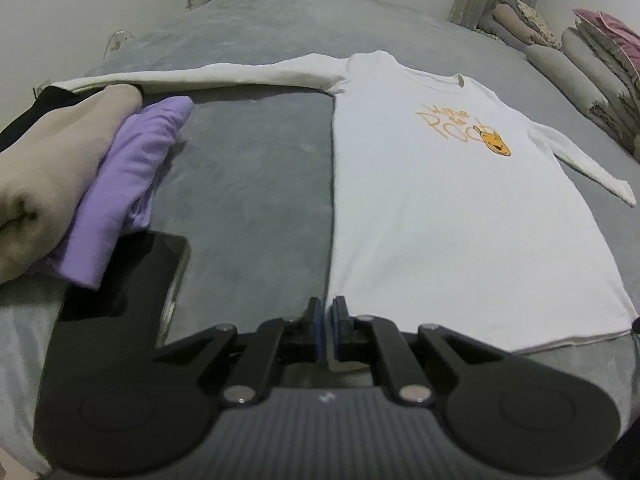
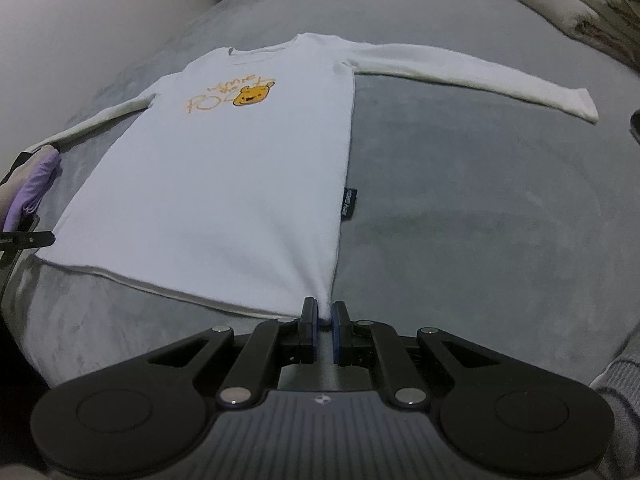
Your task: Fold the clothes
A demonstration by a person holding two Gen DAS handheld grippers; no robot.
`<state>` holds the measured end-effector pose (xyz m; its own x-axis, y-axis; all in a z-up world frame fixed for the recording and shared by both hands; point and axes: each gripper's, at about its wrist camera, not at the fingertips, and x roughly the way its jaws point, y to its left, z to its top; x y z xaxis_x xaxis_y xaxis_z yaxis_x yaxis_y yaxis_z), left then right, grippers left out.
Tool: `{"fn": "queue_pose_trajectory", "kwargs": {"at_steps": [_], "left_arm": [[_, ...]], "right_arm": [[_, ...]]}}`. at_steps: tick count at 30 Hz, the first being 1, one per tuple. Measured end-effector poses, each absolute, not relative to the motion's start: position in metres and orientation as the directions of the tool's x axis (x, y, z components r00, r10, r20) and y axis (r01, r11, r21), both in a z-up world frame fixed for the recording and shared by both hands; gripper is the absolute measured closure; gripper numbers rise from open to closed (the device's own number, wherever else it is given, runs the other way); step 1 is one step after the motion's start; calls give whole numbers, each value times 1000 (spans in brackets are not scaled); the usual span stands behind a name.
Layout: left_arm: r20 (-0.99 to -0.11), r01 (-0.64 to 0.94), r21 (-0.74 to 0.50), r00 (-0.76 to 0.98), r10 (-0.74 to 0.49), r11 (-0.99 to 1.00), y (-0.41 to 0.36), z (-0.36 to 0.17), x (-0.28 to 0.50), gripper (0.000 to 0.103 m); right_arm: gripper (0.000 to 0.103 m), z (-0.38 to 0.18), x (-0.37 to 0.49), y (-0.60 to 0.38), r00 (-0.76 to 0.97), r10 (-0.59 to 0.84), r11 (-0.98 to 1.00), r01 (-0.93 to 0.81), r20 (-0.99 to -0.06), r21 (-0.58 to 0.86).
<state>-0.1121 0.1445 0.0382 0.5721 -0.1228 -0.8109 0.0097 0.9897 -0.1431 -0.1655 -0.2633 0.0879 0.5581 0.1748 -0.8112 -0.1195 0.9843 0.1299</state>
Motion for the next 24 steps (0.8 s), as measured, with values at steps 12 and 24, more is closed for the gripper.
{"fn": "queue_pose_trajectory", "kwargs": {"at_steps": [12,24], "left_arm": [[-790,-9,-163,600,-125,987,153,58,-107,98],[-767,108,-152,614,-186,982,85,60,-53,91]], "right_arm": [[95,119,-163,-253,661,121,990,-133,-740,43],[93,71,-112,-187,562,189,968,-243,-805,58]]}}
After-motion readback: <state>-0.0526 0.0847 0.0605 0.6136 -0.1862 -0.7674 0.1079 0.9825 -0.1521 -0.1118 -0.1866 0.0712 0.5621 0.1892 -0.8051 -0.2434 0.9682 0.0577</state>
